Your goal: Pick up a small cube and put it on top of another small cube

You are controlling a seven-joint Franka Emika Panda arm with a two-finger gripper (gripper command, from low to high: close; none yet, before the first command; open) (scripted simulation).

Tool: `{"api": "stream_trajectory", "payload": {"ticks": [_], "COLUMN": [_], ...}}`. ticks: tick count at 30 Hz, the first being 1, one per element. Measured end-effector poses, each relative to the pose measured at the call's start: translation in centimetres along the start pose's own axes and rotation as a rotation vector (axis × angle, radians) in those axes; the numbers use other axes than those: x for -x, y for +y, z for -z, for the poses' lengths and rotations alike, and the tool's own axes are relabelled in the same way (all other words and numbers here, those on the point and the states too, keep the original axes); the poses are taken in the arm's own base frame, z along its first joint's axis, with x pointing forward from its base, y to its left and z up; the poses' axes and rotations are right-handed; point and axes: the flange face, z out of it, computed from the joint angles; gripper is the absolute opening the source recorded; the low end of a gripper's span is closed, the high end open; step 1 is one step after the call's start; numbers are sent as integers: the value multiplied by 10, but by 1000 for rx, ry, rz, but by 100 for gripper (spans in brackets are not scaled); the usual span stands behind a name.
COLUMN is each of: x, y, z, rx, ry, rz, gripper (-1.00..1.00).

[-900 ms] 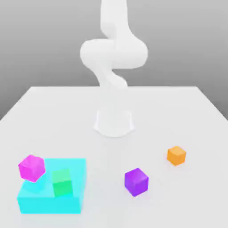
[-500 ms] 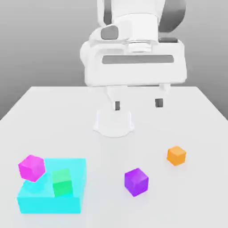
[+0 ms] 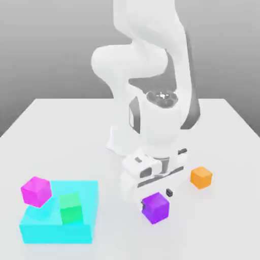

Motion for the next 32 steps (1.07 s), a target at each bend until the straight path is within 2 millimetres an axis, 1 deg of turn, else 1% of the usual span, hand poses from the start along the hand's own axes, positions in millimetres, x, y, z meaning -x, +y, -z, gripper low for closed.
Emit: {"api": "stream_trajectory", "payload": {"ticks": [5, 6, 7, 9, 14, 16, 17, 19, 20, 22, 23, 24, 25, 26, 28, 29, 32], "x": [0, 0, 0, -1, -1, -21, -36, -67, -80, -99, -107, -112, -115, -116, -117, -117, -117], "y": [0, 0, 0, 0, 1, 12, 26, 76, 95, 133, 153, 169, 178, 183, 185, 186, 186], "z": [0, -3, 0, 14, 57, 76, 86, 108, 121, 146, 159, 167, 164, 156, 131, 121, 121], "rx": [1, 0, 0, 1, 1, 1, 1, 1, 1, -1, -1, -2, -3, -4, -3, -2, -2], "ry": [-1, -1, -1, 0, 0, 0, 0, 1, 1, 0, 0, -1, -1, -2, -2, -1, -1], "rz": [0, 0, 0, 0, -7, -109, -191, -409, -501, -675, -758, -829, -865, -883, -894, -897, -896], "gripper": [-100, -100, -100, -100, -100, -100, -100, -100, -100, -100, -100, -100, -100, -100, -100, 100, 100]}}
